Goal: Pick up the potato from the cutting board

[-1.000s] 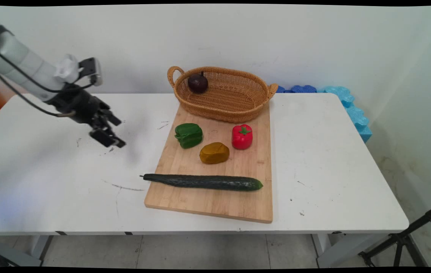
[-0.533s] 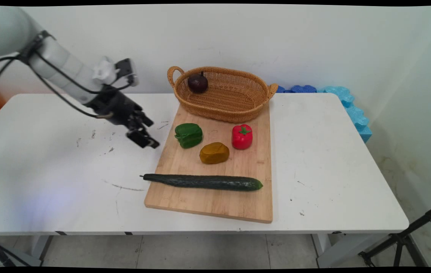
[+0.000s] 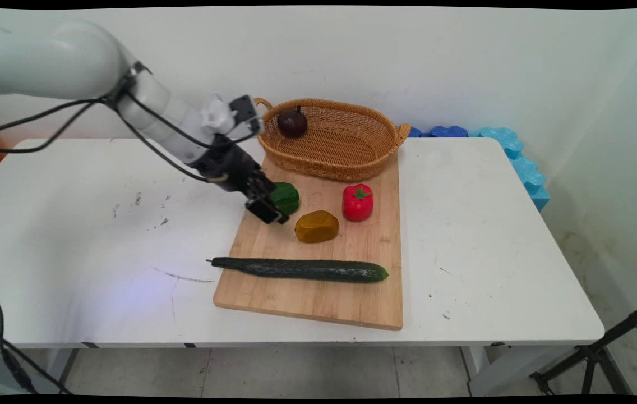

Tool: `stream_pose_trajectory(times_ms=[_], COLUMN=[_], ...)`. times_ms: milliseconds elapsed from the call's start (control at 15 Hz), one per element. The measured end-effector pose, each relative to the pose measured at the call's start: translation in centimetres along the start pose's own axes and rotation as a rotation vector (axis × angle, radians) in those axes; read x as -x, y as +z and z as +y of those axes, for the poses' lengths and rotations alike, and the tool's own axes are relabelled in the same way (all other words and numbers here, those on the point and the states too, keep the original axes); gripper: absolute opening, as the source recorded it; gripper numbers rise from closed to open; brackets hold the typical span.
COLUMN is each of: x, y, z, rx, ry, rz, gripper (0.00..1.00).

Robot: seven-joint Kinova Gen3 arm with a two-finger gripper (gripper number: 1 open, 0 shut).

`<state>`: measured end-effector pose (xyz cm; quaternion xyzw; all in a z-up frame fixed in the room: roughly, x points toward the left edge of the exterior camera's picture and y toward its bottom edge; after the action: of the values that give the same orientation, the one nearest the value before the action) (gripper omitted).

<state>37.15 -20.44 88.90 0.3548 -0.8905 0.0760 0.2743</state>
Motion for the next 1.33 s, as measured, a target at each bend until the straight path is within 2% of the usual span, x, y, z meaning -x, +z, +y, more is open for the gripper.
stream_pose_trajectory(times_ms=[267,600,1133,1200,1333], x=[-1.6,-2.4,-2.7,-2.7,-2.8], y=[3.2,6.1,8.7,8.8,9.1], z=[0.9,1.6,2.2,2.2,2.3], rx=[0.014,0.023,0.023,0.023,0.021], ry=[0.005,0.032,0.065,0.069,0.076], rz=[0.014,0.009,-0.005,-0.006,-0.008], gripper=[1.00,1.00,1.00,0.00,0.00])
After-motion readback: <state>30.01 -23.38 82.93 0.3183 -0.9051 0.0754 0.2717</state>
